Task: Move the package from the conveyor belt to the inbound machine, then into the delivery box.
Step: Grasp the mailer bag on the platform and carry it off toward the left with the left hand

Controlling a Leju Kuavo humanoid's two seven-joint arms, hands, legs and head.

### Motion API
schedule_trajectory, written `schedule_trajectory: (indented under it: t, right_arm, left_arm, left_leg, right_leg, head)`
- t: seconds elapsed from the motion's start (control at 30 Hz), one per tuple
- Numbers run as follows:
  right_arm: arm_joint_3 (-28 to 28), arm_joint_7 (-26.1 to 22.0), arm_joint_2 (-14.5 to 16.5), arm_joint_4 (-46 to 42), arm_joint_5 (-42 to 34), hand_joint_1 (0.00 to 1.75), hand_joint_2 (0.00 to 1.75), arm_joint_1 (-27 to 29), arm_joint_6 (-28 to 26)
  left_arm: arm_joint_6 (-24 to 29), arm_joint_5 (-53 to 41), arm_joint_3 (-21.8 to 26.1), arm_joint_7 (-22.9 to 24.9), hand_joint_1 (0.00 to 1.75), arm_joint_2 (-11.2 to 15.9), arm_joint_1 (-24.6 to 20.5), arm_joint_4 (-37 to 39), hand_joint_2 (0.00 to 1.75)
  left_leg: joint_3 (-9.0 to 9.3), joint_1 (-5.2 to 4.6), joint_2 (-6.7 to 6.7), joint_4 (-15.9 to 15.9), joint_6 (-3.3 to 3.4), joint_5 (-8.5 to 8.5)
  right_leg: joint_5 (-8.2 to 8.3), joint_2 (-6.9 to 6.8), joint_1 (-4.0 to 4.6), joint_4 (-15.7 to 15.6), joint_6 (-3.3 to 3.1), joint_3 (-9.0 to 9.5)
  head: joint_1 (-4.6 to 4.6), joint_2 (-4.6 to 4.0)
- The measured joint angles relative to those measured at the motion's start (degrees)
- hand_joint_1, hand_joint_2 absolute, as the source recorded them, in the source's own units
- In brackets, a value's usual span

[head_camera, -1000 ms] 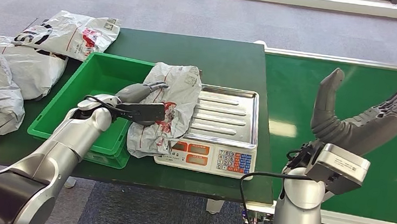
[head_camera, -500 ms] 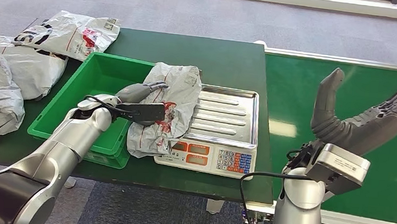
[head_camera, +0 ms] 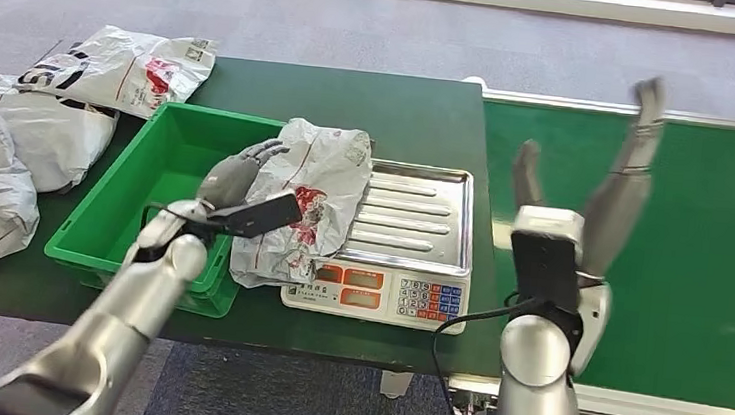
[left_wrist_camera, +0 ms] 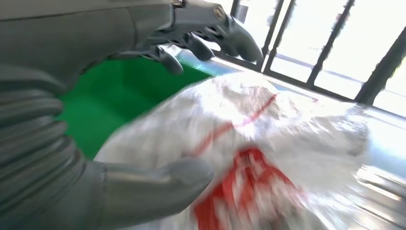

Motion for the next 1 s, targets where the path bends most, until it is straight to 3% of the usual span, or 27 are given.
schedule_trajectory:
  t: [0.03, 0.1, 0.2, 0.43, 0.77, 0.8, 0.9, 0.93, 1.0]
  right_arm:
    - [0.0, 3.1, -0.5, 2.7, -0.1, 0.00, 1.75, 1.6, -0.1]
    - [-0.1, 5.0, -1.2, 6.4, -0.6, 0.00, 1.75, 4.0, -1.0]
    - [-0.1, 5.2, -1.5, 8.6, 0.1, 0.00, 1.75, 5.0, -0.5]
    - [-0.1, 6.0, -1.7, 10.3, 0.7, 0.00, 1.75, 5.6, 0.1]
    - [-0.1, 6.5, -1.8, 10.7, 0.9, 0.00, 1.75, 6.3, 0.5]
    - [-0.1, 6.5, -1.8, 10.7, 0.9, 0.00, 1.75, 6.3, 0.5]
    - [-0.1, 6.6, -1.8, 10.7, 1.0, 0.00, 1.75, 6.4, 0.5]
    - [-0.1, 6.6, -1.8, 10.7, 1.0, 0.00, 1.75, 6.5, 0.5]
    - [-0.1, 6.6, -1.9, 10.7, 1.0, 0.00, 1.75, 6.7, 0.3]
  left_arm:
    - [1.5, -0.4, 1.3, 1.3, 1.75, -1.2, 4.5, -6.0, 1.75]
    - [1.8, -0.8, 2.9, 2.3, 1.75, -2.9, 10.4, -14.2, 1.75]
    - [1.3, -1.0, 5.2, 2.5, 1.75, -3.8, 14.0, -20.5, 1.75]
    - [0.9, -1.4, 7.6, 2.2, 1.75, -4.9, 16.4, -26.1, 1.75]
    - [0.6, -1.8, 9.0, 1.6, 1.75, -5.7, 17.0, -27.5, 1.75]
    - [0.6, -1.8, 9.0, 1.5, 1.39, -5.7, 17.0, -27.6, 1.75]
    - [1.7, -1.8, 9.2, 1.5, 0.08, -5.8, 17.0, -27.8, 1.75]
    - [3.0, -1.8, 9.5, 1.4, 0.00, -6.0, 17.0, -28.0, 1.75]
    - [7.1, -0.8, 10.3, 1.0, 0.00, -6.5, 17.0, -28.8, 1.75]
  left_leg:
    - [0.03, 0.01, -0.11, 0.0, 0.05, -0.06]
    - [-0.35, -0.02, -0.46, 0.1, 0.10, -0.02]
    - [-0.58, -0.07, -0.60, 0.1, 0.13, 0.00]
    - [-0.59, -0.06, -0.74, 0.1, 0.11, 0.02]
    - [-0.58, -0.06, -0.74, 0.1, 0.10, 0.06]
    - [-0.58, -0.06, -0.74, 0.1, 0.10, 0.06]
    - [-0.58, -0.06, -0.74, 0.1, 0.10, 0.06]
    - [-0.58, -0.06, -0.74, 0.1, 0.10, 0.06]
    - [-0.58, -0.06, -0.74, 0.1, 0.10, 0.06]
  right_leg:
    - [-0.12, -0.08, 0.02, 0.0, 0.06, 0.07]
    - [-0.17, -0.40, 0.04, 0.1, 0.16, -0.18]
    - [-0.15, -0.56, 0.04, 0.1, 0.19, -0.35]
    - [-0.17, -0.69, 0.07, 0.1, 0.17, -0.31]
    - [-0.16, -0.69, 0.07, 0.1, 0.18, -0.29]
    - [-0.16, -0.69, 0.07, 0.1, 0.18, -0.29]
    - [-0.16, -0.69, 0.08, 0.1, 0.18, -0.30]
    - [-0.16, -0.69, 0.08, 0.1, 0.18, -0.30]
    - [-0.16, -0.69, 0.08, 0.1, 0.17, -0.30]
  head:
    - [-0.01, 0.00]
    - [0.07, 0.00]
    - [0.07, 0.00]
    - [0.08, 0.00]
    - [0.08, 0.00]
    - [0.09, 0.00]
    - [0.08, 0.00]
    - [0.08, 0.00]
    - [0.08, 0.00]
